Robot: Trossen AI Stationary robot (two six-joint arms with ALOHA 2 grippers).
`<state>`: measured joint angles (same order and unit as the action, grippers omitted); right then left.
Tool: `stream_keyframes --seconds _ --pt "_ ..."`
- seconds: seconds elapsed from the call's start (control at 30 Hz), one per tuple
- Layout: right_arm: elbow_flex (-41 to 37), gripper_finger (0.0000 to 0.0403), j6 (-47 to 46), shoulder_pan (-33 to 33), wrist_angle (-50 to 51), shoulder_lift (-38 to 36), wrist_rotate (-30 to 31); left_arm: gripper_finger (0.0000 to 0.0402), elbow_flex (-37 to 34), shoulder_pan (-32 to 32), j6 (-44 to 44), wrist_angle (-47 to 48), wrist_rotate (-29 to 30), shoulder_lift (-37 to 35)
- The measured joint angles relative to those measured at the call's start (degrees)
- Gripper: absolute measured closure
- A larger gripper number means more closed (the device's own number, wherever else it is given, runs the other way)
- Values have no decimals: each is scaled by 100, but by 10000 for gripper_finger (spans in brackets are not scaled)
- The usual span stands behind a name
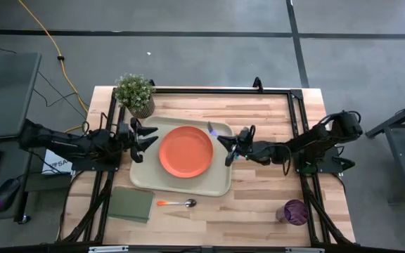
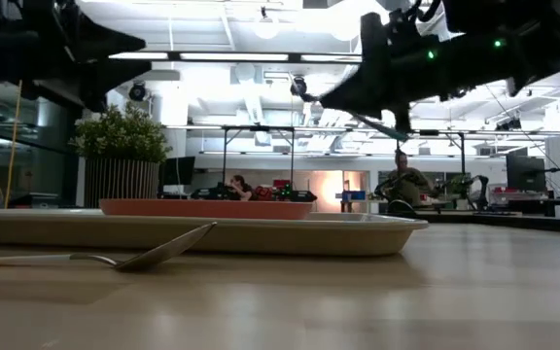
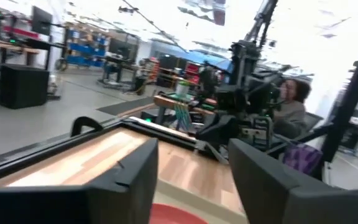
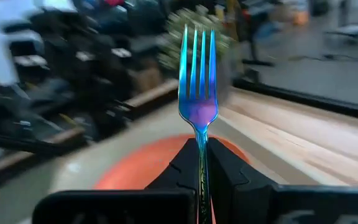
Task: Pick and place plate/cup/fork/spoon on tray
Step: Put the blue fork on the left side of the gray tray
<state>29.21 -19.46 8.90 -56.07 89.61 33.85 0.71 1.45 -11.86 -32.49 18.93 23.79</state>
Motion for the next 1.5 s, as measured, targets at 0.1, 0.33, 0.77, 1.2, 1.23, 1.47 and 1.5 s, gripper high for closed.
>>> stream_keyframes --seconds 0.1,0.33,0.77,1.2,1.23,1.47,1.5 --pt "37 402 115 -114 -644 194 -586 186 11 0 1 -808 -80 835" --pt "901 402 504 -233 -690 754 -1561 163 887 2 197 -1185 -88 2864" --pt "1687 402 1385 -114 324 1053 -2036 163 1781 -256 1248 -1921 -821 4518" --pt "1700 402 1822 84 -275 1053 -2175 163 1781 -544 968 -3150 -888 4750" --pt "1728 402 1816 74 -231 1053 -2205 163 1784 -544 926 -3277 -853 4849" --pt "1810 402 1801 75 -106 1052 -2295 163 2160 -542 906 -3506 -487 5607" --pt "1810 402 1801 75 -75 1051 -2293 163 2210 -542 907 -3535 -482 5633"
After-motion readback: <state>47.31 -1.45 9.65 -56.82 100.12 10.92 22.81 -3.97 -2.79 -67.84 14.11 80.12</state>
